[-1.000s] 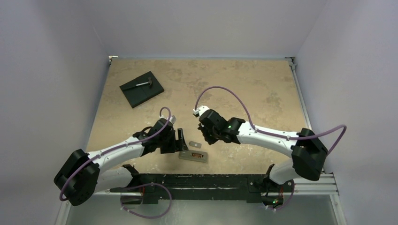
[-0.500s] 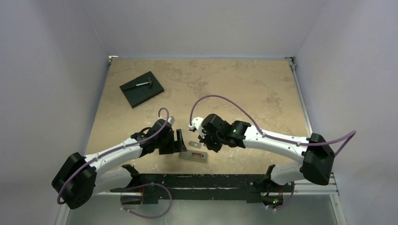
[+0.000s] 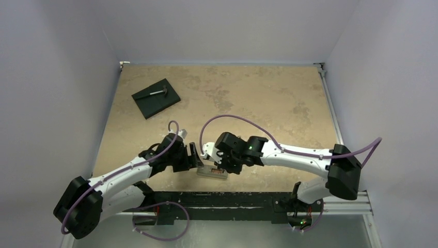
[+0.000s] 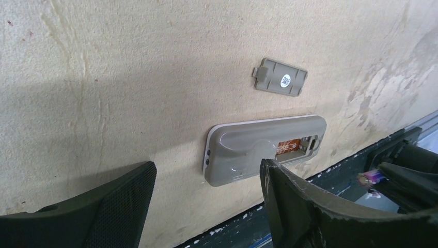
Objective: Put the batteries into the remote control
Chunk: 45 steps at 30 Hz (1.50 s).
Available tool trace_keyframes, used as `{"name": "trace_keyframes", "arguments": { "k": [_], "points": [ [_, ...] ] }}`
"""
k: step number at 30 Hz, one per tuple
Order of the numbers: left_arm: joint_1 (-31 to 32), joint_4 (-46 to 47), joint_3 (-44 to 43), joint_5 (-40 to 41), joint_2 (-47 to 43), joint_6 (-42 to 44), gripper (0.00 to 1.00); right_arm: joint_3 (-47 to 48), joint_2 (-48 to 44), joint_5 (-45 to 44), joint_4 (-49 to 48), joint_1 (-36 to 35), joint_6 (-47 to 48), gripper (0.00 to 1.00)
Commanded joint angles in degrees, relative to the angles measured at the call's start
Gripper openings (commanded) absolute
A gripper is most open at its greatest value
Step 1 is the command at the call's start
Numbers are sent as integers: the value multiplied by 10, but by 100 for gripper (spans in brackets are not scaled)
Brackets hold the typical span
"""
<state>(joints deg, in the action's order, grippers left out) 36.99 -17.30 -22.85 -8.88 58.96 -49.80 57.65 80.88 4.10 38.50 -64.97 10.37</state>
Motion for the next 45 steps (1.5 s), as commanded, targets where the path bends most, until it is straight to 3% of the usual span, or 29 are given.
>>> {"name": "trace_keyframes", "arguments": {
  "k": [1,21,45],
  "points": [
    [-22,31,29,-33,-19,-8,74,29,24,12,9,-10,25,1],
    [-56,49,54,-59,-22,-25,66,77,116,12,-6,-23,30,5],
    [-58,50,55,-58,-21,-18,65,104,165,12,-10,-23,33,11]
  ]
}}
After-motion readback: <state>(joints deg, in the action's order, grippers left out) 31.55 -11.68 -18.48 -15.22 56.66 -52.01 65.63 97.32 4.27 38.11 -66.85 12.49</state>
